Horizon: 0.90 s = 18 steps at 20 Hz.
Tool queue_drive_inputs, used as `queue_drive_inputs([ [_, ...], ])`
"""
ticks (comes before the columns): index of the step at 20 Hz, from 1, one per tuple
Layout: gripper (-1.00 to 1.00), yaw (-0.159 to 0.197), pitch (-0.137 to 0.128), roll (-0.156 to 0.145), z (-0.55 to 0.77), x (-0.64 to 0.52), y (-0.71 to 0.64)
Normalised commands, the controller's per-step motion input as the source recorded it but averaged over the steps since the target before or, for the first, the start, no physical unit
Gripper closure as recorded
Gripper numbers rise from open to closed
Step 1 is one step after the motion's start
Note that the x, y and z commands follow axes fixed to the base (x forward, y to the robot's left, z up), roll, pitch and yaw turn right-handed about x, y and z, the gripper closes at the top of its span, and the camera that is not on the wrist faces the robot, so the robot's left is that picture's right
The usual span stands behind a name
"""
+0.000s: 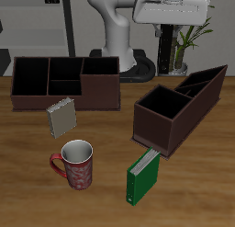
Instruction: Place the black book into the left desk caddy's right compartment
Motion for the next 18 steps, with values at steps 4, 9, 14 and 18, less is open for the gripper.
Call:
queue_drive_inputs([
  [4,1.00,-0.005,0.005,0.009,-0.03,0.16,0.20],
  [9,1.00,0.007,0.016,0.019,-0.10,0.02,0.13],
  [14,1.00,0.010,0.017,0.012,-0.20,0.11,0.05],
  [18,1.00,0.002,0.009,-0.003,-0.15,0.08,-0.03],
])
